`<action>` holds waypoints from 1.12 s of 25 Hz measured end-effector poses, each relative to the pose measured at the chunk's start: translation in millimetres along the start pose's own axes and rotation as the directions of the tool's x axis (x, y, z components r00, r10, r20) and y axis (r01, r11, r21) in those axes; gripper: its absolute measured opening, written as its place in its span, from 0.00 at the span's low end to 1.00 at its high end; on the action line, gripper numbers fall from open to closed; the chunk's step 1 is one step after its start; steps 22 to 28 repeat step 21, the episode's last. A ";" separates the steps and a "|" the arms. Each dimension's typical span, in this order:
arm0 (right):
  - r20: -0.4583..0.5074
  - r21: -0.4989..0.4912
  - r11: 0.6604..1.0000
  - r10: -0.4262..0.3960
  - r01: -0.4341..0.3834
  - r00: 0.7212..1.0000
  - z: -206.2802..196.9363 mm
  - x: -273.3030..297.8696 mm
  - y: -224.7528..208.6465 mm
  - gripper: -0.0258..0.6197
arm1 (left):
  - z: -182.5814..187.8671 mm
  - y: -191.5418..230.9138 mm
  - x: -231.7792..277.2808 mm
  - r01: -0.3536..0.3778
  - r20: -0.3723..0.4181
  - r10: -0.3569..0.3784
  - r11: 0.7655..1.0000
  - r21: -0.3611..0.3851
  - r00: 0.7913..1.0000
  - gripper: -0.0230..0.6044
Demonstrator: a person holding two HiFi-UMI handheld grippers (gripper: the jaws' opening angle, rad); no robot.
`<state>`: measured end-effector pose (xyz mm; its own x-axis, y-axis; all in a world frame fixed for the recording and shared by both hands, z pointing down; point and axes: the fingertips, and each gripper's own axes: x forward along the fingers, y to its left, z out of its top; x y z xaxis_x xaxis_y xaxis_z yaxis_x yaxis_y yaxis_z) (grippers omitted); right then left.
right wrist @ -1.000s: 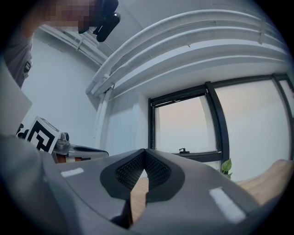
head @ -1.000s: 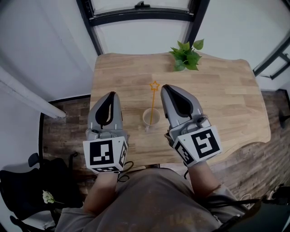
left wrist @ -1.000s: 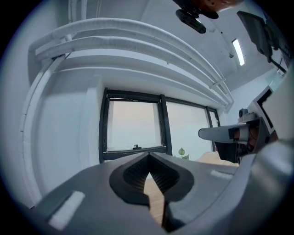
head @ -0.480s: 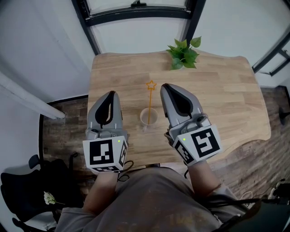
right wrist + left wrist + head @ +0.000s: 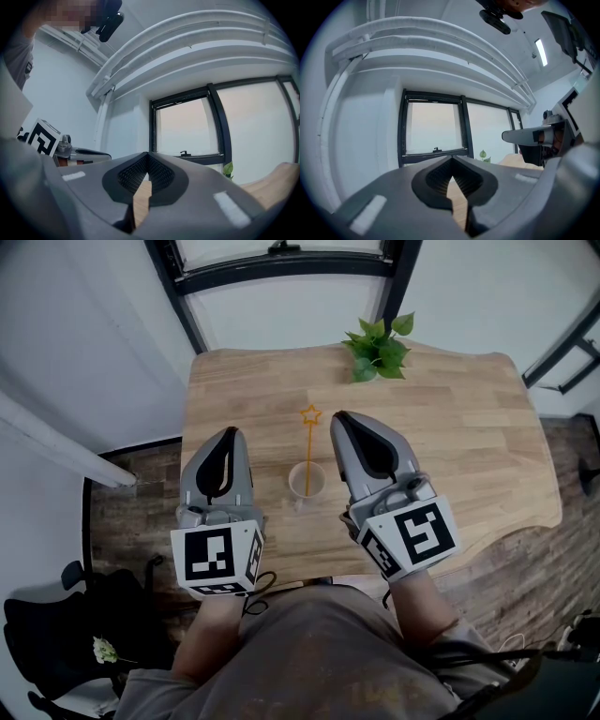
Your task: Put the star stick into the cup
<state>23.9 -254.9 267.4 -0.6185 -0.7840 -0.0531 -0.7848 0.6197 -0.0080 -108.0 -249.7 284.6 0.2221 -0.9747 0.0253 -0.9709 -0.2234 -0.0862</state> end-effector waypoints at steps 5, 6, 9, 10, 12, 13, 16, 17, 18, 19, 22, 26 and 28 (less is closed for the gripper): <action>0.001 -0.002 1.000 0.000 0.000 1.000 0.4 -1.2 0.6 0.08 | 0.6 -1.8 -0.6 0.004 0.001 -0.004 1.000 0.001 1.000 0.04; 0.001 -0.002 1.000 -0.001 0.001 1.000 0.4 -1.6 0.9 0.08 | 0.7 -2.0 -1.1 0.004 0.002 -0.004 1.000 0.002 1.000 0.04; 0.000 -0.005 1.000 0.001 -0.001 1.000 0.8 -2.6 3.5 0.08 | 1.3 -1.5 -3.5 0.005 0.004 -0.005 1.000 0.003 1.000 0.04; 0.000 -0.006 1.000 0.002 -0.002 1.000 1.0 -2.8 4.5 0.08 | 1.6 -1.3 -4.2 0.004 0.005 -0.004 1.000 0.003 1.000 0.04; 0.000 -0.008 1.000 0.004 -0.004 1.000 1.3 -3.0 6.0 0.08 | 2.0 -0.9 -5.2 0.004 0.006 -0.004 1.000 0.003 1.000 0.04; -0.001 -0.009 1.000 0.005 -0.005 1.000 1.4 -3.1 6.7 0.08 | 2.0 -0.7 -5.7 0.004 0.006 -0.004 1.000 0.003 1.000 0.04; -0.002 -0.009 1.000 0.009 -0.009 1.000 1.9 -4.1 9.4 0.08 | 1.9 -0.1 -8.2 0.004 0.004 -0.004 1.000 0.001 1.000 0.04; -0.001 -0.008 1.000 0.010 -0.010 1.000 2.1 -4.5 10.3 0.08 | 2.0 0.0 -9.1 0.004 0.005 -0.004 1.000 0.001 1.000 0.04; -0.001 -0.008 1.000 0.012 -0.012 1.000 2.2 -4.7 11.2 0.08 | 2.0 0.2 -9.9 0.003 0.005 -0.003 1.000 0.001 1.000 0.04; -0.001 -0.008 1.000 0.013 -0.013 1.000 2.2 -5.0 11.9 0.08 | 1.9 0.4 -10.5 0.003 0.005 -0.003 1.000 0.000 1.000 0.04; -0.001 -0.008 1.000 0.014 -0.014 1.000 2.0 -5.4 13.3 0.08 | 1.7 0.7 -11.7 0.002 0.006 -0.002 1.000 -0.001 1.000 0.04; -0.001 -0.008 1.000 0.014 -0.014 1.000 2.0 -5.4 13.3 0.08 | 1.7 0.7 -11.7 0.002 0.006 -0.002 1.000 -0.001 1.000 0.04; -0.001 -0.008 1.000 0.014 -0.014 1.000 2.0 -5.4 13.3 0.08 | 1.7 0.7 -11.7 0.002 0.006 -0.002 1.000 -0.001 1.000 0.04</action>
